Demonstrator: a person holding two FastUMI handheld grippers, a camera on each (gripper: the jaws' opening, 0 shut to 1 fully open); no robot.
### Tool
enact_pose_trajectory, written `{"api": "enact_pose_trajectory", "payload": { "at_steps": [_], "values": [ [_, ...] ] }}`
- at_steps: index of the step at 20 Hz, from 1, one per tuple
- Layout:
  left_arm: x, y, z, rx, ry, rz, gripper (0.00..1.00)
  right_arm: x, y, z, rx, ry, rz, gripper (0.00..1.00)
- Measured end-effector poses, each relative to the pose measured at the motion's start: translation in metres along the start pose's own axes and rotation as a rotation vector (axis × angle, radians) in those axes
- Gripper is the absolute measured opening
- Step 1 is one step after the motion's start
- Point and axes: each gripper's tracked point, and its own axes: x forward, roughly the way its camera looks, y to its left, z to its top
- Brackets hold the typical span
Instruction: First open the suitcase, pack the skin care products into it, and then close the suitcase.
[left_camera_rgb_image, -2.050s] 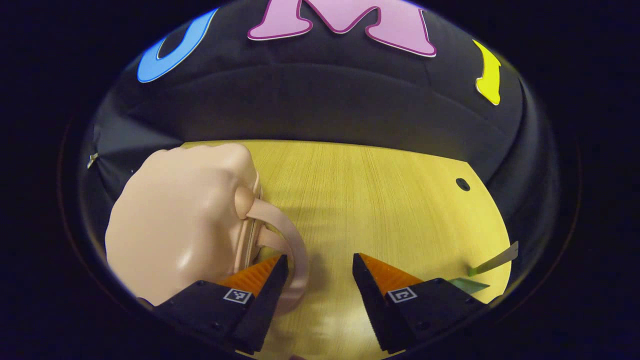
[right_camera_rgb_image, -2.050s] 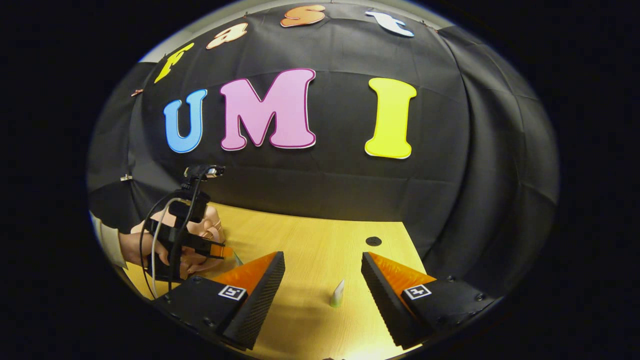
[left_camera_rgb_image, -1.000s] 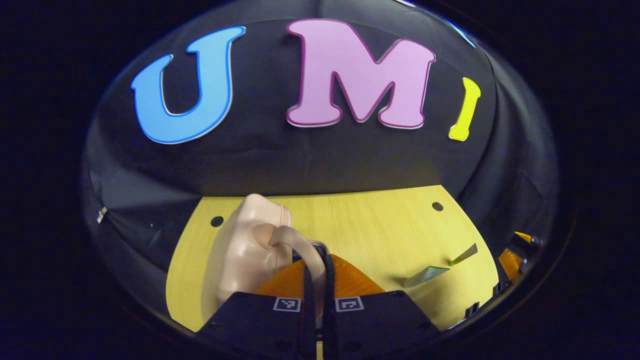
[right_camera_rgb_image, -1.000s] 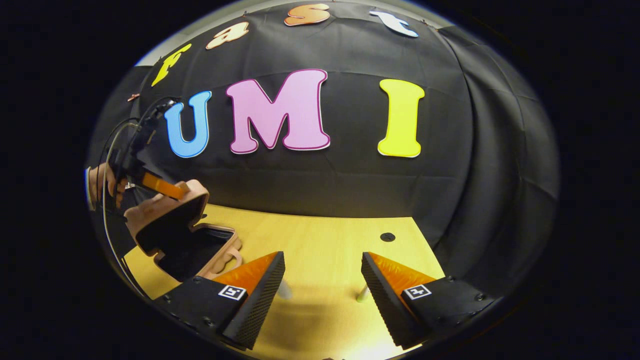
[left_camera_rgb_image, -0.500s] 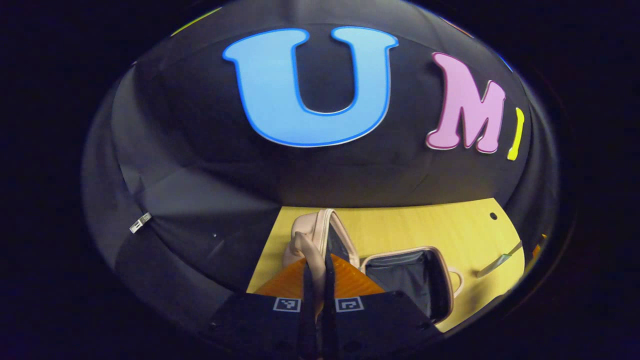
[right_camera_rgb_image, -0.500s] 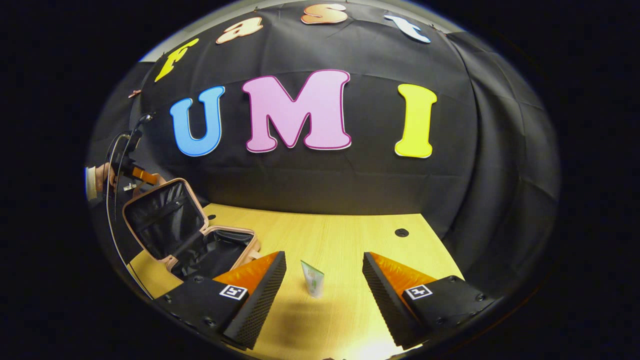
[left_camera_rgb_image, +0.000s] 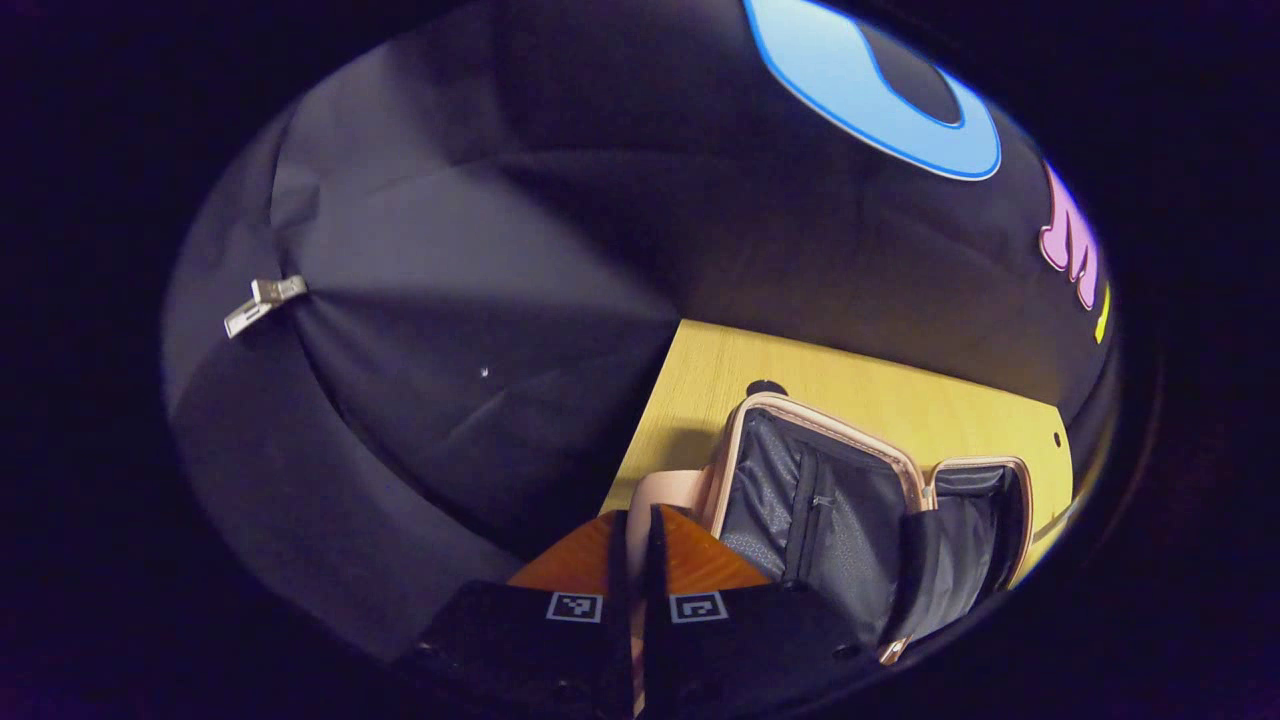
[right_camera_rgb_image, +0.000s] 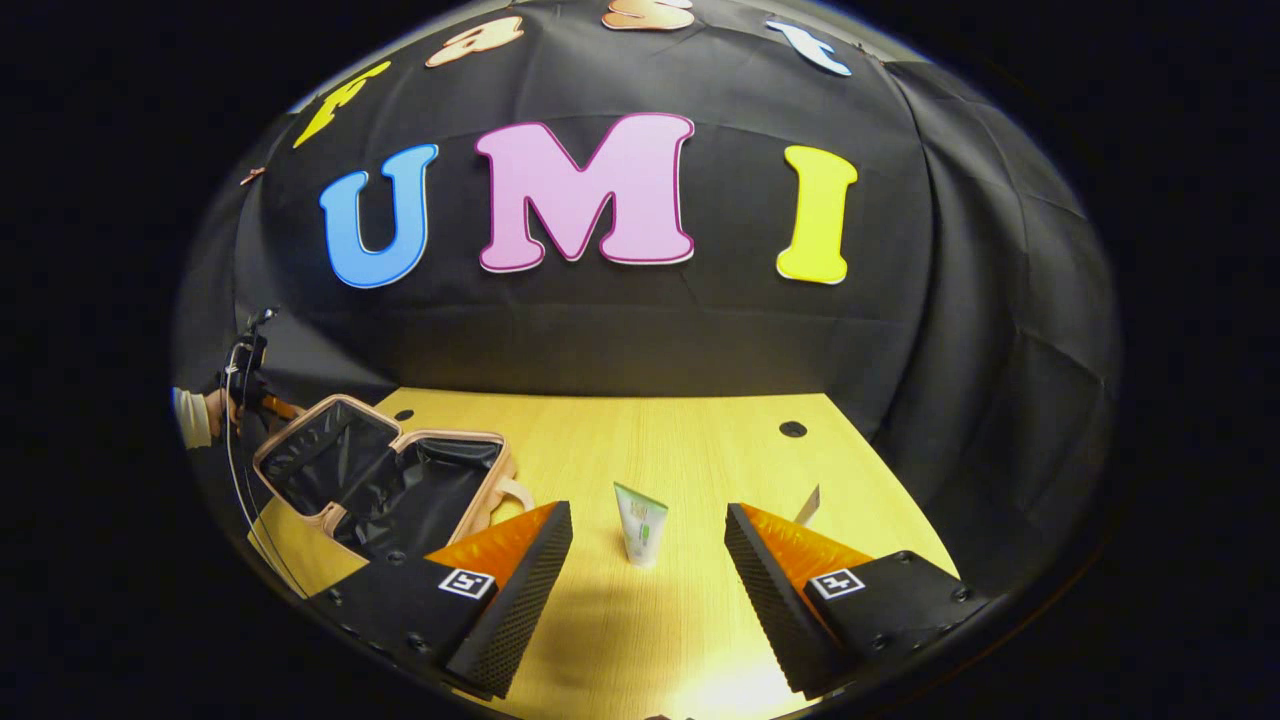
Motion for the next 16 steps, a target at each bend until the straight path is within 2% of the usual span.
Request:
{"api": "enact_pose_trajectory", "payload": {
  "at_steps": [2,4,5,6,7,8,9,13,16],
  "values": [
    [0.015,0.012,-0.021,-0.022,0.052,0.044,0.1,-0.002,-0.001,0.003,-0.013,-0.012,-0.015,0.98],
    [0.014,0.022,-0.029,-0.021,0.055,0.112,0.19,-0.004,-0.007,0.008,-0.031,-0.025,-0.028,0.98],
    [0.011,0.026,-0.024,-0.013,0.033,0.135,0.36,-0.004,-0.01,0.012,-0.032,-0.034,-0.034,0.98],
    [0.005,0.028,-0.019,-0.005,-0.001,0.137,0.31,-0.003,-0.013,0.014,-0.028,-0.042,-0.039,0.97],
    [-0.006,0.03,-0.008,0.005,-0.041,0.161,0.63,-0.003,-0.017,0.017,-0.02,-0.049,-0.045,0.98],
    [-0.02,0.029,0.003,0.016,-0.09,0.179,0.76,-0.002,-0.021,0.02,-0.012,-0.056,-0.052,0.97],
    [-0.037,0.025,0.015,0.02,-0.143,0.19,0.99,-0.002,-0.026,0.022,-0.006,-0.058,-0.06,0.97],
    [-0.133,-0.03,0.062,0.038,-0.38,0.144,0.98,-0.001,-0.049,0.032,0.014,-0.08,-0.089,0.96],
    [-0.197,-0.113,0.058,0.044,-0.486,0.019,0.99,0.001,-0.068,0.034,0.016,-0.085,-0.107,0.96]
  ]
}}
